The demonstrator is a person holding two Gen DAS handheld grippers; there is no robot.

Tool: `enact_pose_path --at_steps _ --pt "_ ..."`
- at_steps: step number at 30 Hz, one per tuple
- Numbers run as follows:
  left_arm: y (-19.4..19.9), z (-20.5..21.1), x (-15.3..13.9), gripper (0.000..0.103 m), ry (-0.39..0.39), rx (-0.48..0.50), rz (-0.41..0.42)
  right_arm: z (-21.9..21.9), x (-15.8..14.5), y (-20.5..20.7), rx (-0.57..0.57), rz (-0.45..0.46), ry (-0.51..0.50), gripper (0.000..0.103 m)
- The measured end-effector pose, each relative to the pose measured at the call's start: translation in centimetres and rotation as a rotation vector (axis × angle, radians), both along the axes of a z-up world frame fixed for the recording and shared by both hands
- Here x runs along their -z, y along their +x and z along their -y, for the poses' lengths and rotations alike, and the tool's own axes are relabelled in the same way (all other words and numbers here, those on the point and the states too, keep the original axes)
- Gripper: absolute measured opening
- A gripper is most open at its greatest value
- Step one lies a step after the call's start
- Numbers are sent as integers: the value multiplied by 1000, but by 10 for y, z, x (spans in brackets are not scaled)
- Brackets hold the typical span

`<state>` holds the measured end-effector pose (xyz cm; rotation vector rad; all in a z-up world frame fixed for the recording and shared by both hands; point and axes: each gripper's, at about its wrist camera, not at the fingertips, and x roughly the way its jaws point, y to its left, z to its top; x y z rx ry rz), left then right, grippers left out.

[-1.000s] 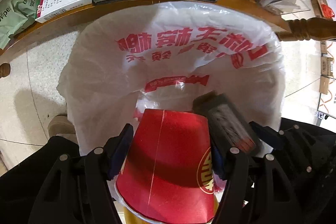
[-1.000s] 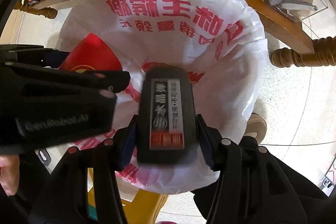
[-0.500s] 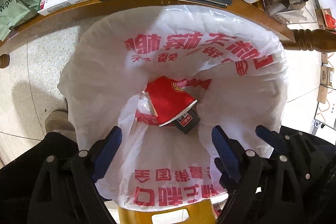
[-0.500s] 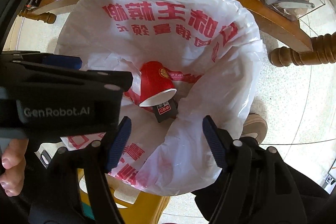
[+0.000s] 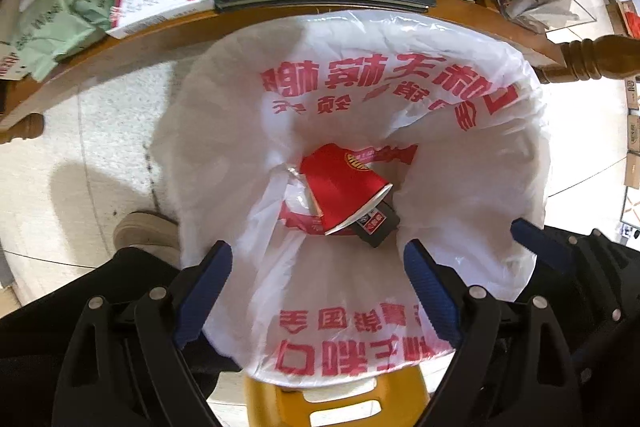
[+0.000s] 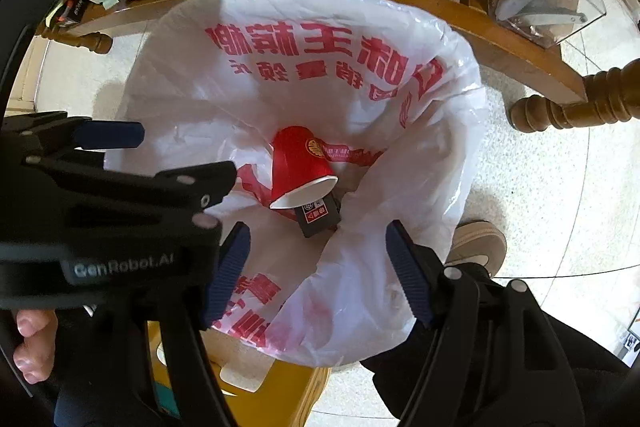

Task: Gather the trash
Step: 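Raise both tools and move them back over the table items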

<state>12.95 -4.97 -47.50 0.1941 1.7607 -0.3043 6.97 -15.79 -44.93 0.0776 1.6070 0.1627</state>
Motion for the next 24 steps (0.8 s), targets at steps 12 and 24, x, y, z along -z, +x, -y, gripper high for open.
enact_pose_path --at_steps 12,24 --pt "-43 -5 -104 86 76 133 216 -7 -79 -40 -80 140 38 76" --pt "-73 -22 -264 93 22 156 522 32 -213 -68 -78 349 46 79"
